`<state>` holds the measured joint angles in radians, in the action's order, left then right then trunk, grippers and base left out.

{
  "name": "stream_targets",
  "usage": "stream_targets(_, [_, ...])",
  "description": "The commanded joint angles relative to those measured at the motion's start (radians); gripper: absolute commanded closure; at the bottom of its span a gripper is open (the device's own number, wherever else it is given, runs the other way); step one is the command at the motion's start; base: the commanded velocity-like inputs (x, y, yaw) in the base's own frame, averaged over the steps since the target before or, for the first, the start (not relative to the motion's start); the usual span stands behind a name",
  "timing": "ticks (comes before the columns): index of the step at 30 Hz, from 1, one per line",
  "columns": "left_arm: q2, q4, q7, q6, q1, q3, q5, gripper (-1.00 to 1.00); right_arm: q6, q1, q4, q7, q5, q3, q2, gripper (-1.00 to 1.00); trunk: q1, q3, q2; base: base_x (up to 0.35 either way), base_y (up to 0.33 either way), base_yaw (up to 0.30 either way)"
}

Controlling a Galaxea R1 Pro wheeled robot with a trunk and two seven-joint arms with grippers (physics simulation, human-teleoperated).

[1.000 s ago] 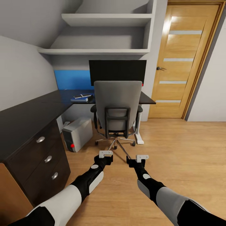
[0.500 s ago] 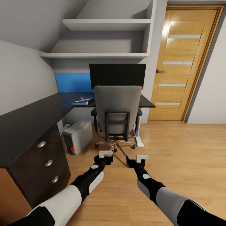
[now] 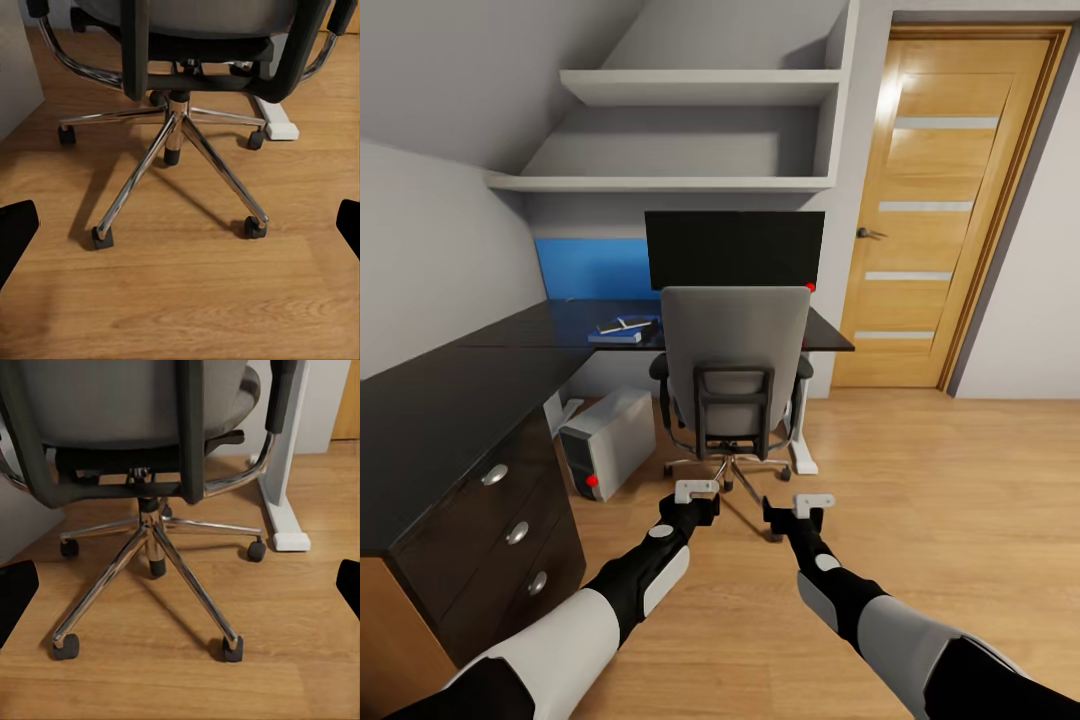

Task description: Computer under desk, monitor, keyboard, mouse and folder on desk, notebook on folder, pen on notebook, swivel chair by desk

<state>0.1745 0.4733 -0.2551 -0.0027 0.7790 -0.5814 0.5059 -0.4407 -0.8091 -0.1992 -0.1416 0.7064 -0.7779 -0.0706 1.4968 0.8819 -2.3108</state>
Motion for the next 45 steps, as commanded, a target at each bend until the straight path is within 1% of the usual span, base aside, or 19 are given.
stream_targets(1, [-0.002, -0.011, -0.008, -0.001, 0.001, -0.007, 0.009, -1.0, -0.002, -0.001, 0.001, -0.008, 0.004, -0.008, 0.001, -1.0, -0.004, -0.002, 0.007, 0.0, 0.0, 0.0])
stream_targets(5, [-0.004, -0.091, -0.008, -0.004, 0.0, -0.006, 0.009, -1.0, -0.002, -0.001, 0.006, -0.008, 0.004, -0.006, 0.005, -1.0, -0.019, -0.015, 0.035, 0.0, 0.0, 0.0])
stream_targets(6, [-0.004, -0.136, -0.007, -0.005, 0.0, -0.006, 0.009, -1.0, -0.001, -0.001, 0.013, -0.008, 0.004, -0.007, 0.006, -1.0, -0.023, -0.018, 0.042, 0.0, 0.0, 0.0])
stream_targets(9, [-0.003, -0.212, -0.005, -0.009, 0.001, -0.007, 0.008, -1.0, 0.001, -0.001, 0.028, -0.009, 0.004, -0.007, 0.007, -1.0, -0.035, -0.027, 0.063, 0.0, 0.0, 0.0])
stream_targets(10, [-0.002, -0.262, -0.004, -0.02, 0.001, -0.007, 0.007, -1.0, 0.002, -0.001, 0.04, -0.01, 0.004, -0.007, 0.008, -1.0, -0.039, -0.03, 0.07, 0.0, 0.0, 0.0])
stream_targets(12, [-0.001, -0.307, -0.003, -0.043, 0.001, -0.008, 0.007, -1.0, 0.001, -0.001, 0.058, -0.01, 0.004, -0.007, 0.01, -1.0, -0.046, -0.037, 0.084, 0.0, 0.0, 0.0])
stream_targets(13, [-0.001, -0.327, -0.002, -0.059, 0.001, -0.008, 0.007, -1.0, 0.0, -0.001, 0.086, -0.01, 0.005, -0.008, 0.011, -1.0, -0.05, -0.04, 0.091, 0.0, 0.0, 0.0])
stream_targets(14, [-0.001, -0.363, -0.002, -0.095, 0.001, -0.008, 0.007, -1.0, -0.001, -0.001, 0.101, -0.01, 0.006, -0.008, 0.012, -1.0, -0.054, -0.043, 0.098, 0.0, 0.0, 0.0])
stream_targets(18, [-0.002, -0.423, -0.003, -0.179, 0.001, -0.007, 0.008, -1.0, -0.012, 0.001, 0.166, -0.009, 0.01, -0.009, 0.009, -1.0, -0.069, -0.055, 0.126, 0.0, 0.0, 0.0])
stream_targets(21, [-0.003, -0.438, -0.004, -0.204, -0.004, -0.006, 0.008, -1.0, -0.027, 0.018, 0.185, -0.009, 0.01, -0.01, 0.007, -1.0, -0.081, -0.065, 0.147, 0.0, 0.0, 0.0])
stream_targets(24, [-0.003, -0.445, -0.005, -0.217, -0.02, -0.005, 0.008, -1.0, -0.047, 0.054, 0.193, -0.009, 0.01, -0.01, 0.006, -1.0, -0.092, -0.074, 0.168, 0.0, 0.0, 0.0])
stream_targets(25, [-0.006, -0.45, -0.007, -0.227, -0.071, -0.004, 0.008, -1.0, -0.08, 0.114, 0.199, -0.009, 0.007, -0.011, 0.005, -1.0, -0.096, -0.077, 0.175, 0.0, 0.0, 0.0])
stream_targets(27, [-0.01, -0.452, -0.008, -0.233, -0.114, -0.004, 0.009, -1.0, -0.113, 0.157, 0.203, -0.009, 0.005, -0.011, 0.005, -1.0, -0.104, -0.084, 0.189, 0.0, 0.0, 0.0])
stream_targets(28, [-0.018, -0.452, -0.008, -0.249, -0.155, -0.003, 0.009, -1.0, -0.147, 0.198, 0.205, -0.009, 0.005, -0.011, 0.007, -1.0, -0.108, -0.087, 0.196, 0.0, 0.0, 0.0])
stream_targets(29, [-0.03, -0.453, -0.01, -0.303, -0.222, -0.003, 0.009, -1.0, -0.179, 0.244, 0.21, -0.008, 0.005, -0.01, 0.008, -1.0, -0.111, -0.09, 0.203, 0.0, 0.0, 0.0])
stream_targets(34, [-0.052, -0.453, -0.01, -0.369, -0.302, -0.003, 0.009, -1.0, -0.19, 0.305, 0.214, -0.006, 0.005, -0.009, 0.011, -1.0, -0.131, -0.106, 0.238, 0.0, 0.0, 0.0])
stream_targets(35, [-0.061, -0.453, -0.01, -0.385, -0.327, -0.003, 0.009, -1.0, -0.192, 0.327, 0.214, -0.006, 0.006, -0.009, 0.011, -1.0, -0.134, -0.109, 0.245, 0.0, 0.0, 0.0])
stream_targets(37, [-0.076, -0.453, -0.01, -0.406, -0.36, -0.003, 0.01, -1.0, -0.192, 0.347, 0.214, -0.006, 0.006, -0.008, 0.012, -1.0, -0.142, -0.115, 0.259, 0.0, 0.0, 0.0])
stream_targets(45, [-0.115, -0.453, -0.009, -0.464, -0.434, -0.003, 0.01, -1.0, -0.191, 0.368, 0.216, -0.007, 0.005, -0.008, 0.014, -1.0, -0.173, -0.14, 0.315, 0.0, 0.0, 0.0])
